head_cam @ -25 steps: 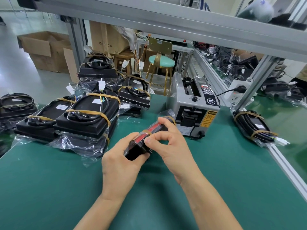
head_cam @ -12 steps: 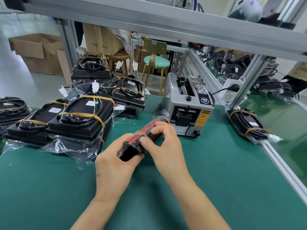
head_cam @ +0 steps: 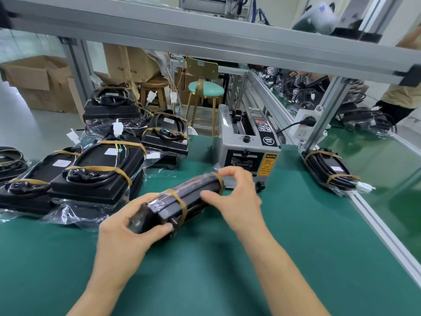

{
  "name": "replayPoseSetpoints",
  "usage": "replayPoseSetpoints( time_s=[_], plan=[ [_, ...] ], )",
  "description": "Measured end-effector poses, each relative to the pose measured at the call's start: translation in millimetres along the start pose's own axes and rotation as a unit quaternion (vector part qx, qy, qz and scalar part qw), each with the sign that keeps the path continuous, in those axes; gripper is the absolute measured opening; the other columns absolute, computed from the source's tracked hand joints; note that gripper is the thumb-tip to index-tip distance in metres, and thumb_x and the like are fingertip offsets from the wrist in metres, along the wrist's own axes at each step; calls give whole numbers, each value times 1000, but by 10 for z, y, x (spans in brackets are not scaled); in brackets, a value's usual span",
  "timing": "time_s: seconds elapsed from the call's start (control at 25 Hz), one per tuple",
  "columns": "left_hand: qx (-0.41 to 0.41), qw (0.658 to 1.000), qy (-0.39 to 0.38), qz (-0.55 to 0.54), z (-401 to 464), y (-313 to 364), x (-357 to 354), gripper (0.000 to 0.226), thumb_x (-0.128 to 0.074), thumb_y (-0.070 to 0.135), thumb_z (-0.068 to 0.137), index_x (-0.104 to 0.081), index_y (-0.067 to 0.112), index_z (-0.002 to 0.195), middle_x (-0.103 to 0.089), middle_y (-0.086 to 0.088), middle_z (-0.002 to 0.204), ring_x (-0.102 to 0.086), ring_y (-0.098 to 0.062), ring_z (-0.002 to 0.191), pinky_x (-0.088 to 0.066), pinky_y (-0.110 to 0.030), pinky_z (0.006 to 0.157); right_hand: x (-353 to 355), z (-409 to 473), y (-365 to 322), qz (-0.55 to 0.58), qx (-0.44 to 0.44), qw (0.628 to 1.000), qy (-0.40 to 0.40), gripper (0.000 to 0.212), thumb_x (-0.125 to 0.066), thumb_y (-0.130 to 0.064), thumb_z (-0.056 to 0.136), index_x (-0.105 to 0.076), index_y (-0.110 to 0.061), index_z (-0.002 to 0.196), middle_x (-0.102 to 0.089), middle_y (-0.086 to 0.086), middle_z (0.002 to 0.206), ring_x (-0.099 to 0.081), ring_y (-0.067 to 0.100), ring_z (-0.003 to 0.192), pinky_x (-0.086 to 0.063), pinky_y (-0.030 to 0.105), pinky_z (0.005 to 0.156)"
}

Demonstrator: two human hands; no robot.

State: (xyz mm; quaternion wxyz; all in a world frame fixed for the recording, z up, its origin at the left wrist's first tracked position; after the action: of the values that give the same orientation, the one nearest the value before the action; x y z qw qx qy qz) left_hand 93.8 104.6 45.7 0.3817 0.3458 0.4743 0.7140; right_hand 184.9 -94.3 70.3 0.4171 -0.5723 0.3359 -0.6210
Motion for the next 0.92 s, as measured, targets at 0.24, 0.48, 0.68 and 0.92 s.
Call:
replayPoseSetpoints(
  time_s=[0.24,0.48,0.68,0.92],
  plan=[
    [58,997,-41,1,4,-54,107,70,-75,-18,62,-66,31,112,-70,9,112,-62,1,102,-45,-11,87,-55,186,137,69,16,980,-188,30,-69,-16,86,-65,-39,106,-63,-18,118,-54,-5,109,-38,27,104],
    [-188,934,-90,289,112,812,-511,47,-62,33,77,-60,20,122,-59,9,121,-50,-9,116,-32,-19,99,-30,252,115,133,50,973,-183,20,-72,-8,84,-73,-27,92,-71,0,88,-61,7,81,-50,24,82],
    [-35,923,-102,369,400,651,-693,26,-70,31,81,-71,29,107,-70,7,107,-62,-17,102,-44,-29,86,-1,231,100,141,83,972,-166,22,-73,-4,82,-74,-26,84,-72,-5,83,-61,10,78,-50,25,79],
    [-67,936,-125,323,470,696,-666,6,-73,16,79,-76,21,78,-71,8,75,-64,-14,74,-48,-32,76,15,190,139,167,94,967,-165,20,-72,-3,83,-73,-23,86,-70,-11,86,-62,1,80,-47,17,78]
  ],
)
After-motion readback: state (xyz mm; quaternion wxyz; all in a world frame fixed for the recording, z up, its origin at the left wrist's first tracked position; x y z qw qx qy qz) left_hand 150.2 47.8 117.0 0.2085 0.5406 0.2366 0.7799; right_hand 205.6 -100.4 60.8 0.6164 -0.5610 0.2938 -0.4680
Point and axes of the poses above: each hand's wrist, its own z-axis towards the middle knuckle, its own x-axis out of the back of the hand, y = z × x, the point moved 8 cm from there along z, towards the middle knuckle
